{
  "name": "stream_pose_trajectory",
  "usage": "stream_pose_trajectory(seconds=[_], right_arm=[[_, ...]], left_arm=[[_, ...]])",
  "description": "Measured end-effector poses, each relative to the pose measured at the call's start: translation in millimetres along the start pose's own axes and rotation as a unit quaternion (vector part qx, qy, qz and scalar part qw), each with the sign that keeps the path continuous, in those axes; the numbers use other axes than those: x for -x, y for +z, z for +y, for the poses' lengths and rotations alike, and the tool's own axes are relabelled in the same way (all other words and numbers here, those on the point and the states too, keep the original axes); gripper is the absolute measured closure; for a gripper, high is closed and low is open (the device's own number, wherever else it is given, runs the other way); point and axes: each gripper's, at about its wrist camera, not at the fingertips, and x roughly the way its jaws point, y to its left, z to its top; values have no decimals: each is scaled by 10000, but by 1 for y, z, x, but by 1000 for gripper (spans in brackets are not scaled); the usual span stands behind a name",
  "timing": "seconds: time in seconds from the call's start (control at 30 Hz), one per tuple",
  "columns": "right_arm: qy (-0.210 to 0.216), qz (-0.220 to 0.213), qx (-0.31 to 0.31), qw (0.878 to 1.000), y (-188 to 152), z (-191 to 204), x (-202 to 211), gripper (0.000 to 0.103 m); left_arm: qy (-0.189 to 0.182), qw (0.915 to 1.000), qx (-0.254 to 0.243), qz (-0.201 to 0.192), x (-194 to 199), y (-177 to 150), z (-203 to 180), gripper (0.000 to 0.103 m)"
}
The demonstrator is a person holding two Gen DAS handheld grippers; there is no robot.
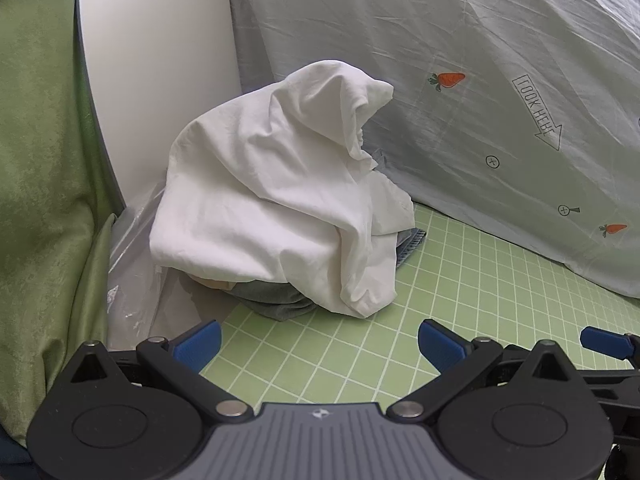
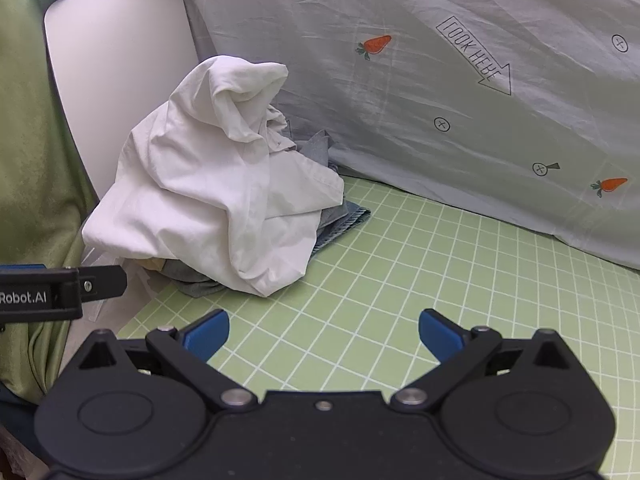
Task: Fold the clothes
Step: 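Move both grippers toward the white shirt on the clothes pile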
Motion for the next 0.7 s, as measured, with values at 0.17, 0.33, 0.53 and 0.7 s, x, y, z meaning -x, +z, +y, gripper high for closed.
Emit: stream_pose_trajectory(seconds=[0.17,0.33,0.53,0.7], right_arm=[[-35,-5,-52,10000,1,-6,-1,1],[-70,-10,-104,9999,3,-11,-1,1],[-122,-14,-176,9998,4,-18,-2,1],[-142,21,-251,9996,4,-21,-4,1]], left_arm=[[6,9999,-133,-11,-4,5,-9,0],[-81,9998,-159,-51,-6,8,-15,0],[-200,9996,-213,33,-11,12,-19,0],[-208,9994,-252,57,-13,12,-20,0]])
